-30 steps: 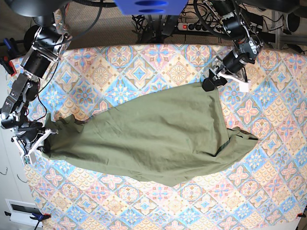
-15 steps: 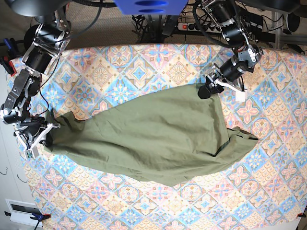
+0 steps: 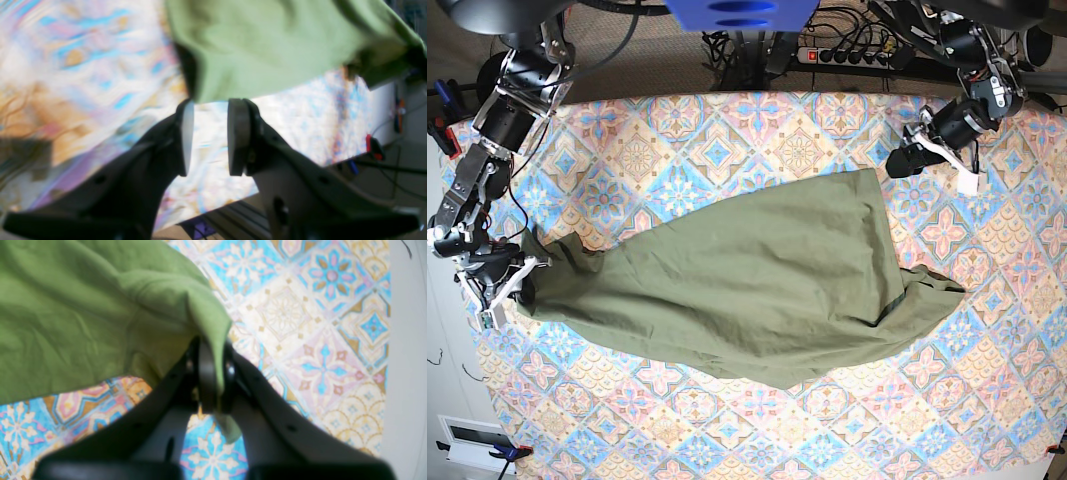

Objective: Layout the t-shirt on the table in an organized manner, then fold the t-shirt properly

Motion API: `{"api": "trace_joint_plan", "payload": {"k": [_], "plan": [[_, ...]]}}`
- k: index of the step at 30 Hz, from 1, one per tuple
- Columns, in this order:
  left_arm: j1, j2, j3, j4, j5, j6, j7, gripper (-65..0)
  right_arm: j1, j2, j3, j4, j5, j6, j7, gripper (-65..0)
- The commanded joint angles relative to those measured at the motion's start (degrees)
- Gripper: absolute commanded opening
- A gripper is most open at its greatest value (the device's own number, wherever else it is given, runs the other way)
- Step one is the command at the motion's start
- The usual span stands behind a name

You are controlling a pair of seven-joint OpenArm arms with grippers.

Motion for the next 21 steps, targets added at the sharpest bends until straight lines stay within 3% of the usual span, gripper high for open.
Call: {"api": "trace_joint_plan", "payload": {"k": [1, 8, 15, 18, 21], "plan": [[-1.42, -0.35, 0.09, -0.41, -1.4, -0.25, -0.86, -47.8, 1.46, 0.99, -0.03, 1.1, 1.01, -0.05, 1.36, -64.3], [-7.13, 1.67, 1.76, -8.94, 4.57, -0.25, -0.77, -45.5, 1.46, 0.29, -0.03, 1.01, 1.01, -0.05, 1.36, -64.3], [-7.57, 2.02, 10.2, -9.11, 6.95, -0.25, -1.03, -23.6, 1.46, 0.03, -0.03, 1.01, 1.01, -0.05, 1.27, -64.3], [-7.57, 2.02, 12.13, -9.11, 6.95, -0.25, -1.03, -24.1, 1.46, 0.03, -0.03, 1.01, 1.01, -0.05, 1.45, -64.3], [-7.31, 2.02, 14.07, -8.94, 6.68, -0.51, -0.77, -30.1, 1.46, 0.03, 0.06, 1.01, 1.01, -0.05, 1.45, -64.3]]}}
